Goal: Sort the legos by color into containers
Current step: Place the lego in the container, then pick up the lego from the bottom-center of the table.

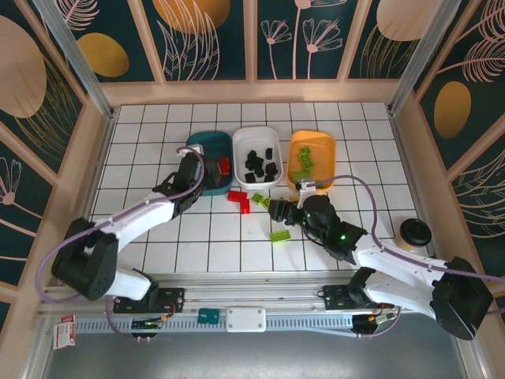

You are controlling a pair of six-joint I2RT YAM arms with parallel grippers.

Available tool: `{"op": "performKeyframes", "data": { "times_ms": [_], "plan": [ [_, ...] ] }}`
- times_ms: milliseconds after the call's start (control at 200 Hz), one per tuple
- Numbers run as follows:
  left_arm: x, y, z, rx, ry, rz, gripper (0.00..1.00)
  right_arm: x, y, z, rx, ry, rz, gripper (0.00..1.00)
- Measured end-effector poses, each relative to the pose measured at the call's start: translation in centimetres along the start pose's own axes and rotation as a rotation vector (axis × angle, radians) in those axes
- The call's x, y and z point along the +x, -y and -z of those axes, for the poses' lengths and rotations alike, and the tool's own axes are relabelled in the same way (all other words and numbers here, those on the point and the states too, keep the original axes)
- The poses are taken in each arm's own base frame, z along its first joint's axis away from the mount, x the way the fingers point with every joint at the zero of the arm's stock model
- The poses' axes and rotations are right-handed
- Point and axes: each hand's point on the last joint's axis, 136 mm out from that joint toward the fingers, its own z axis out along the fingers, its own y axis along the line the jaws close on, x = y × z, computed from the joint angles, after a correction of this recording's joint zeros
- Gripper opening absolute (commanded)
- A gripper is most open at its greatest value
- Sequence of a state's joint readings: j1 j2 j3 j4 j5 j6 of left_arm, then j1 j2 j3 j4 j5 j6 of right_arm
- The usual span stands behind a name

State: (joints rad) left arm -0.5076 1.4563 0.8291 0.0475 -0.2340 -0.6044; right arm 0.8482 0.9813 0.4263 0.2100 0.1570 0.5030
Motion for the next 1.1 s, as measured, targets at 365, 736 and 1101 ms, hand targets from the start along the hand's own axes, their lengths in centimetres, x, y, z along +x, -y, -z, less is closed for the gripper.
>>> {"op": "performKeyframes", "data": {
  "times_ms": [365,736,1101],
  "plan": [
    [-0.3,-2.1,-5.3,-0.069,-0.081,0.019,0.56,4.5,1.5,0.6,0.079,-0.120,0.002,0.76],
    [-3.1,0.9,-2.1,0.069,-0.038,0.047,0.88,9.4,4.4,-0.2,0.212,-0.288,0.048,0.80],
    [0.1,0.1,6.7,0.250,0.010,0.132,0.98,13.6,3.5,-1.2,0.279,-0.416,0.185,0.84]
  ]
}}
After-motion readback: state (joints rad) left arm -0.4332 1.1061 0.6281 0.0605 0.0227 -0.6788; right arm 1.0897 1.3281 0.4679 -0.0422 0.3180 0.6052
